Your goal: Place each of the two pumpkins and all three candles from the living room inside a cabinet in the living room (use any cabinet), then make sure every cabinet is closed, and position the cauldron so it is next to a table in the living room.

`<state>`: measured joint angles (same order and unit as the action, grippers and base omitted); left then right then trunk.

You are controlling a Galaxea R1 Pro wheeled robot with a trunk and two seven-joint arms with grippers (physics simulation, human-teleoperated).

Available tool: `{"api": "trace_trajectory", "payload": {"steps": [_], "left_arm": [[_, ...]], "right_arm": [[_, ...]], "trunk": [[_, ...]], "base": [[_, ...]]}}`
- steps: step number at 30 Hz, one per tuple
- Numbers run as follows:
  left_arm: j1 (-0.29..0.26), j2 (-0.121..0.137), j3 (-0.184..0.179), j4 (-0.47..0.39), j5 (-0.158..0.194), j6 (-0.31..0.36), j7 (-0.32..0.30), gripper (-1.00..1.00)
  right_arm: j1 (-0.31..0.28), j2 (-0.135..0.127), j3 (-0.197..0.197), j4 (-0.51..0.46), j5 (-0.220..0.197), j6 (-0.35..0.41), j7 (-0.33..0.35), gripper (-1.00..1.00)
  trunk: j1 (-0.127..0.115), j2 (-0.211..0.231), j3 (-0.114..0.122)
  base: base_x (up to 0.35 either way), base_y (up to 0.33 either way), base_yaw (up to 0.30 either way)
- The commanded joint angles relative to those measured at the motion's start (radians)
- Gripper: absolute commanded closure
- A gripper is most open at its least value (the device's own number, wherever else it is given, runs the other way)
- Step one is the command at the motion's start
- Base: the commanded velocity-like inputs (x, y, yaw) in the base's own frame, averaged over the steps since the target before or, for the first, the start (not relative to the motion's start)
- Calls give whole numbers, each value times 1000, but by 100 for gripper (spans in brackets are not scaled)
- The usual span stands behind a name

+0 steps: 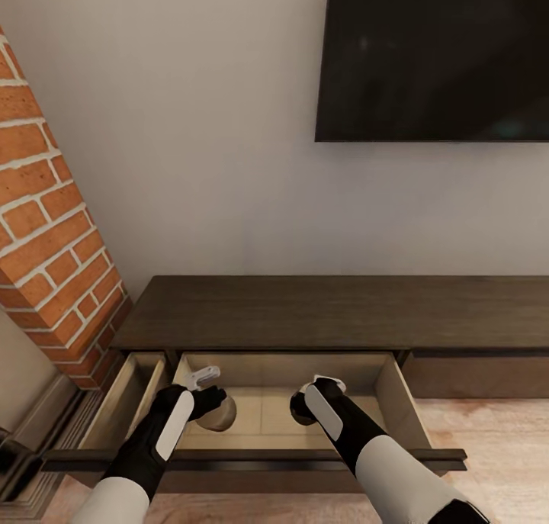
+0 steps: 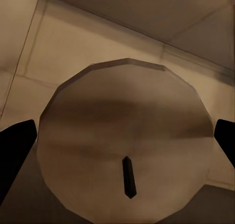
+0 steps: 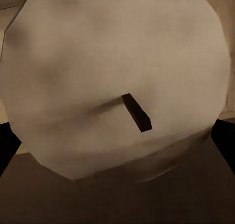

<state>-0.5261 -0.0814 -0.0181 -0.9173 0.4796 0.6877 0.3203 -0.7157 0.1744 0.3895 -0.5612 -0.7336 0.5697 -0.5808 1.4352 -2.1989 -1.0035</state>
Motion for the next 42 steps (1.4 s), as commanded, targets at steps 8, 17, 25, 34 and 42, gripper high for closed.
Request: {"api": "trace_trajectory", "payload": {"steps": [8, 17, 25, 34, 42], "left_arm": [[0, -1, -43, 0, -1, -33, 2, 100], [0, -1, -48, 0, -1, -34, 2, 100], [0, -1, -48, 1, -1, -33, 2, 100], [0, -1, -48, 1, -1, -31, 2, 100], [0, -1, -48, 1, 0, -31, 1, 100]], "right_arm": [[-1, 0, 0, 3, 4, -7, 0, 100], [-1, 0, 1, 3, 6, -8, 0, 100], [-1, 0, 1, 3, 6, -10, 1, 100], [-1, 0, 1, 3, 5, -22, 1, 100], [-1, 0, 1, 3, 5, -25, 1, 100]], "trunk": [[31, -56, -25], [65, -119, -53], [77, -140, -63], [77, -140, -63], [77, -140, -63]], "base": [[0, 0, 0], [0, 0, 0], [0, 0, 0], [139, 69, 0], [39, 18, 0]]}}
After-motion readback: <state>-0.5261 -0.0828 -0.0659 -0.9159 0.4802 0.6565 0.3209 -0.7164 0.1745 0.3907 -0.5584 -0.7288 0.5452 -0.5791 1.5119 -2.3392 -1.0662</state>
